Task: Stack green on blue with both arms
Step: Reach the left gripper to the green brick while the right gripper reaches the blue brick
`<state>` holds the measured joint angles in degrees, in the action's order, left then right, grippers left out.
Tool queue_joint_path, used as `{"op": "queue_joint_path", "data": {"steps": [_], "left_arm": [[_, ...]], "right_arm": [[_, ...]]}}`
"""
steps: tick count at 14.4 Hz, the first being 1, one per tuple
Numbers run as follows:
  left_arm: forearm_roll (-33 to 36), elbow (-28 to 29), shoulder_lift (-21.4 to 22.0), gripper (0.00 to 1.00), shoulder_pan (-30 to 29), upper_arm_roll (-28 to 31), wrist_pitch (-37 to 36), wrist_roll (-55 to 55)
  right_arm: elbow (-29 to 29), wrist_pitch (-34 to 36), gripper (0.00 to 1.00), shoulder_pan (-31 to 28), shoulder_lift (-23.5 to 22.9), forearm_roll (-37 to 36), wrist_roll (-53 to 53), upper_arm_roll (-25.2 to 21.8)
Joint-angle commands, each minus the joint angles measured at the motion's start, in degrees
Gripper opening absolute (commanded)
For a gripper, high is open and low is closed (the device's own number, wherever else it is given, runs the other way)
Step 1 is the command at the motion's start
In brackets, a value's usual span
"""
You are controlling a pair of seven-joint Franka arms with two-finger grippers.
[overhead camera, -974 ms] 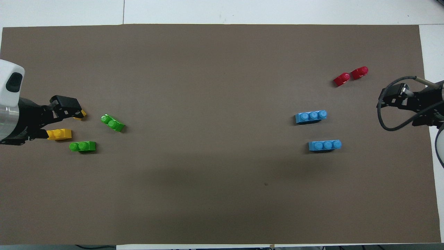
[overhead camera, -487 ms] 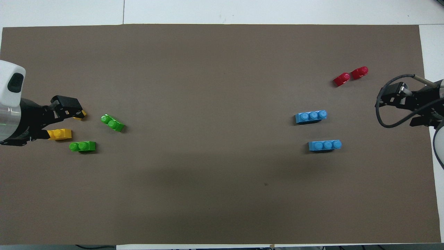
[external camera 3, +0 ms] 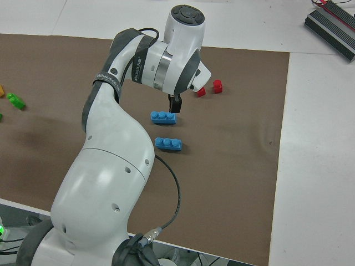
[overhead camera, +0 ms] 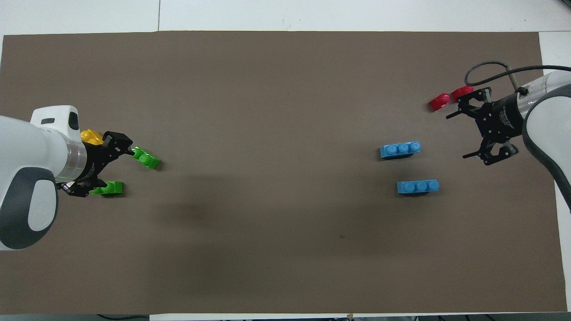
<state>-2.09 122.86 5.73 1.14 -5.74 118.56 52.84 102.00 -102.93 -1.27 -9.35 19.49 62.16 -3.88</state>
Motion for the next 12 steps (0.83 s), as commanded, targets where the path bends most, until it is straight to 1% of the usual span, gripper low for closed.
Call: {"op": "queue_joint_path", "data": {"steps": [1, 3, 5, 7, 10, 12], "left_arm": [[-0.9, 0.54, -2.74, 1.0, -0.87, 0.2, 3.86, 1.74], [-0.9, 0.62, -4.58, 1.0, -0.96, 0.2, 5.35, 1.74], [-0.9, 2.29, -4.85, 1.0, -2.45, 0.2, 7.9, 1.65], [-0.9, 2.38, -6.25, 1.0, -2.46, 0.2, 9.83, 1.92], [-0.9, 2.38, -9.15, 1.0, -2.46, 0.2, 14.4, 2.62], [-0.9, 2.38, -10.12, 1.0, -2.37, 0.2, 15.91, 3.76]], "right_arm": [[-0.31, -0.86, 1.0, -1.1, -2.51, 4.41, 1.21, 0.36], [0.47, -1.91, 1.0, -1.1, -3.22, 5.98, 1.48, 0.37], [2.49, -3.93, 1.0, -1.19, -3.39, 7.84, 1.65, 0.37], [2.94, -5.34, 1.0, -1.28, -4.53, 8.19, 1.65, 0.37], [3.38, -5.96, 1.0, -1.28, -6.2, 10.3, 1.48, 0.37], [3.9, -6.23, 1.0, -1.19, -7.08, 10.48, 1.13, 0.37]]}}
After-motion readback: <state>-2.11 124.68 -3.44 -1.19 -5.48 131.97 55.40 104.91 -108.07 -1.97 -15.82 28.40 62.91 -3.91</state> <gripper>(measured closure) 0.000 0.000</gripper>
